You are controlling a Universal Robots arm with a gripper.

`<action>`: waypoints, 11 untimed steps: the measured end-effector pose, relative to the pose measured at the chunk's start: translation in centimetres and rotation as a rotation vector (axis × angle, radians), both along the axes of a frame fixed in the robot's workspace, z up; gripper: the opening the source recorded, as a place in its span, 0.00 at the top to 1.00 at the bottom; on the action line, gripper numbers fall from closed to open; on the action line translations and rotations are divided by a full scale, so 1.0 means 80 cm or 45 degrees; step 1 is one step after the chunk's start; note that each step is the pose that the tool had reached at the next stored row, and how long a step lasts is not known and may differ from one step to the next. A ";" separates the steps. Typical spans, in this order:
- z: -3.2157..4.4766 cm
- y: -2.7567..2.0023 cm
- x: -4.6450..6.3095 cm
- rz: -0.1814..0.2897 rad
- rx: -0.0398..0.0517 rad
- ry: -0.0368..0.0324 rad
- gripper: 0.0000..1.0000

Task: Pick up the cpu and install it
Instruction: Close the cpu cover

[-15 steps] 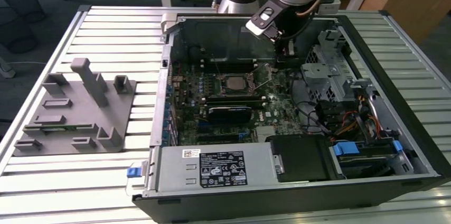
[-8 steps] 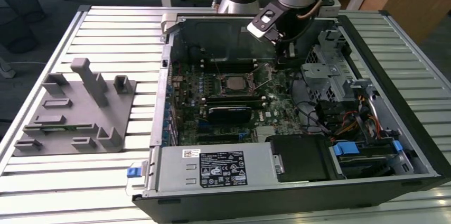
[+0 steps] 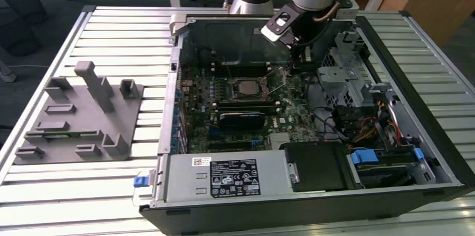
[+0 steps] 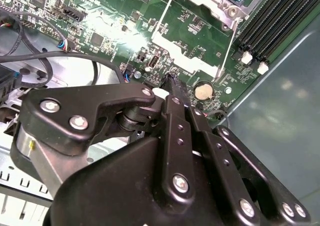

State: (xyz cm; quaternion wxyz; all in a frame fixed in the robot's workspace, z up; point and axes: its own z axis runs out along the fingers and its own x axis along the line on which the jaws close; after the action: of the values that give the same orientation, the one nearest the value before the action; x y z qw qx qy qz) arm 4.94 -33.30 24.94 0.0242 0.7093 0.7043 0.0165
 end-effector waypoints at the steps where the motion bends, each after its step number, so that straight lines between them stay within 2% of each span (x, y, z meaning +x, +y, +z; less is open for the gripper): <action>1: -0.0001 0.0000 0.000 0.000 0.000 -0.0001 0.89; 11: -0.0019 0.0000 0.000 0.000 0.000 0.0000 0.89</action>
State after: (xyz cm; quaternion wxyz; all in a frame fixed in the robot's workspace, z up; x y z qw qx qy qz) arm 4.94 -33.31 24.79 0.0242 0.7093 0.7043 0.0165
